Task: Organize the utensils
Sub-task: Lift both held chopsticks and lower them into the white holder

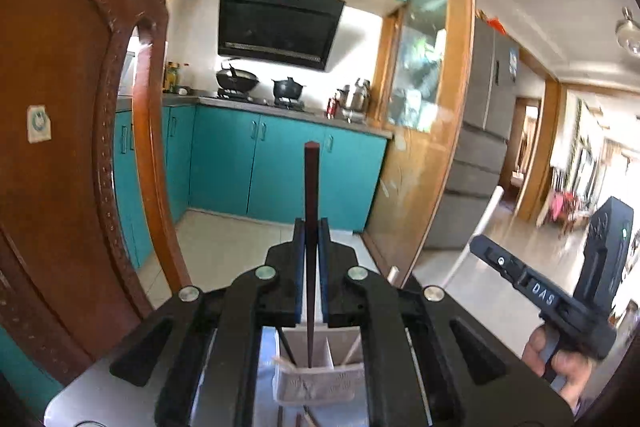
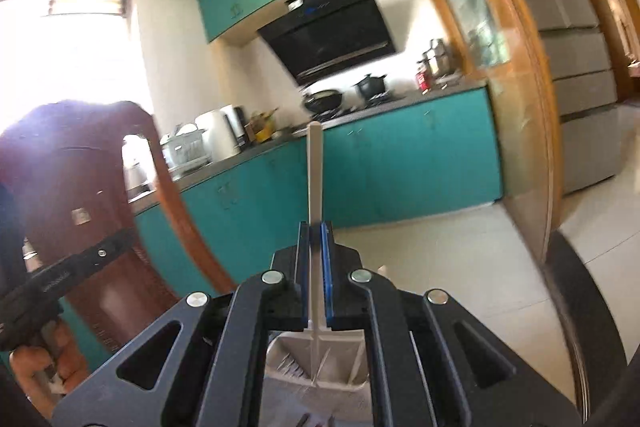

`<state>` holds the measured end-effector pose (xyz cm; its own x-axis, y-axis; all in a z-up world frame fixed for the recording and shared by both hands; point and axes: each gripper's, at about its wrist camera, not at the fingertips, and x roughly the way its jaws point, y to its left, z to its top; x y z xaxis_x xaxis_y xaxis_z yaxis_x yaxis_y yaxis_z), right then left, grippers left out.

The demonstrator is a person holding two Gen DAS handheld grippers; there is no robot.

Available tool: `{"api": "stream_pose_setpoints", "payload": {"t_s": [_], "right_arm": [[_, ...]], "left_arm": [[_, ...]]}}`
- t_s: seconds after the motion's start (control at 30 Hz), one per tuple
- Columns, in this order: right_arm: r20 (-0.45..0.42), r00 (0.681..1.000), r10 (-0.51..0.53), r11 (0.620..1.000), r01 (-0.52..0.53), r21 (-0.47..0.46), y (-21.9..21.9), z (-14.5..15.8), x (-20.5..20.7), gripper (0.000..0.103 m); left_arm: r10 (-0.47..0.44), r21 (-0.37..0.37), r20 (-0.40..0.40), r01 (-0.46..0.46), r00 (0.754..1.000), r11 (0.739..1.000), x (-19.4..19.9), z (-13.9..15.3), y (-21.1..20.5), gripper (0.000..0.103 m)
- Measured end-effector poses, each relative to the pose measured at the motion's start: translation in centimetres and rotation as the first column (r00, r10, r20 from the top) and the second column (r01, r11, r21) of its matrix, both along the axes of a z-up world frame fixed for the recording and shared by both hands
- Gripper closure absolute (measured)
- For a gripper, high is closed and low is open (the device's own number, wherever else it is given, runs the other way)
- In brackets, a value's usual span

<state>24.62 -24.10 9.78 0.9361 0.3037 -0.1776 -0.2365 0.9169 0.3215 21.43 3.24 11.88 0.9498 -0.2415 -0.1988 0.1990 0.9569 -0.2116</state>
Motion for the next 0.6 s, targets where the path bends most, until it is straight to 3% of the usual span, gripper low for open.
{"api": "stream_pose_setpoints", "payload": {"t_s": [0.1,0.27,0.47,0.6], "right_arm": [[0.015,0.998,-0.053,0.997,0.054,-0.046,0.5,-1.7,0.9,0.097],[-0.016,0.999,-0.048,0.994,0.046,-0.1,1.1,-4.6,2.1,0.097],[-0.033,0.999,-0.002,0.986,-0.003,-0.166,1.9,-6.9,1.0,0.097],[-0.037,0.999,0.002,0.986,-0.008,-0.164,1.9,-7.3,0.3,0.097]], "left_arm": [[0.045,0.003,-0.004,-0.045,0.999,0.999,2.1,-1.4,0.0,0.096],[0.069,0.072,-0.113,-0.061,0.991,0.996,5.9,-5.2,-0.7,0.096],[0.073,0.142,-0.186,-0.046,0.98,0.989,6.7,-8.9,-2.1,0.096],[0.072,0.146,-0.196,-0.044,0.978,0.988,6.4,-10.1,-2.3,0.096]]}}
